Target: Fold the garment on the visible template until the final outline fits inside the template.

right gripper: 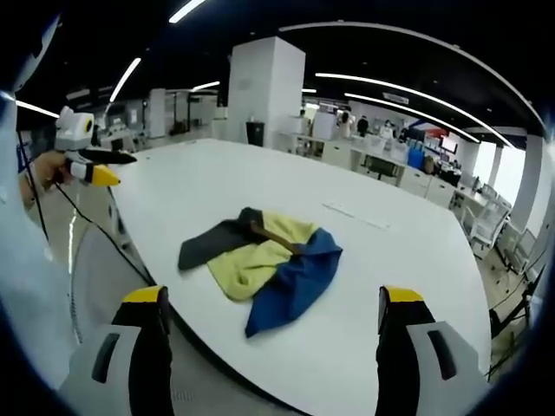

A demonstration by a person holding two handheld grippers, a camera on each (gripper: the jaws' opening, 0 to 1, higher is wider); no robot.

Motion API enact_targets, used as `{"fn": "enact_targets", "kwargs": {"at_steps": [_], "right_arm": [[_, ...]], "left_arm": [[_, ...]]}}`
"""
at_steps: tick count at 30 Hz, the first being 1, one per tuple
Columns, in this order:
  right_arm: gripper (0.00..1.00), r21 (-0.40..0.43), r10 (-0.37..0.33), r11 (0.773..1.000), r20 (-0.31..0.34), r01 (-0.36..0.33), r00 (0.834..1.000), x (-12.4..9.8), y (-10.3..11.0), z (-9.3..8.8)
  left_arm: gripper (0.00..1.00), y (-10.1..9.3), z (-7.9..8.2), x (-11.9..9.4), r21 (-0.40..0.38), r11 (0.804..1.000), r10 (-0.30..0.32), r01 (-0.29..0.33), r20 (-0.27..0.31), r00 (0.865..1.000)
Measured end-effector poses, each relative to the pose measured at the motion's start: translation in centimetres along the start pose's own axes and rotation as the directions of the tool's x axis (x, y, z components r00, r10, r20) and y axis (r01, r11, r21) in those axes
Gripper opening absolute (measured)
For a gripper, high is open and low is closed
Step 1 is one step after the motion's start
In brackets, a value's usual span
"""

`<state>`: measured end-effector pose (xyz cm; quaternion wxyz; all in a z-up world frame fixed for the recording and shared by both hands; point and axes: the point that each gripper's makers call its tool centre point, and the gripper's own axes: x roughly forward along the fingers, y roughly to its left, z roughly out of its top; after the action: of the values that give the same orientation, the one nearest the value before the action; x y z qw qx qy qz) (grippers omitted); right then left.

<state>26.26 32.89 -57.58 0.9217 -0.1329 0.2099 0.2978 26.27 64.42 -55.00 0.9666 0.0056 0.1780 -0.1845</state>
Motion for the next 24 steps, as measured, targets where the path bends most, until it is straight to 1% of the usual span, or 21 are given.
{"fn": "enact_targets", "kwargs": {"at_steps": [8,14,20,24], "right_arm": [[1.00,0.007,0.002,1.000,-0.003,-0.002,1.000,0.30,-0.04,-0.21],[1.00,0.012,0.001,1.000,-0.004,-0.001,1.000,0.38,-0.17,-0.26],[1.00,0.005,0.007,1.000,-0.008,-0.007,1.000,0.52,-0.09,-0.32],[1.00,-0.001,0.006,1.000,-0.011,-0.006,1.000,0.59,-0.17,-0.38]], "left_arm": [[1.00,-0.13,0.05,0.48,0.009,1.000,-0.010,0.010,-0.009,1.000],[1.00,-0.48,-0.27,0.63,0.024,0.999,-0.026,0.027,-0.028,0.999],[1.00,-0.77,-0.35,0.60,0.027,0.999,-0.039,0.039,-0.028,0.999],[1.00,-0.42,-0.32,0.56,0.050,0.999,-0.017,0.019,-0.031,0.999]]}}
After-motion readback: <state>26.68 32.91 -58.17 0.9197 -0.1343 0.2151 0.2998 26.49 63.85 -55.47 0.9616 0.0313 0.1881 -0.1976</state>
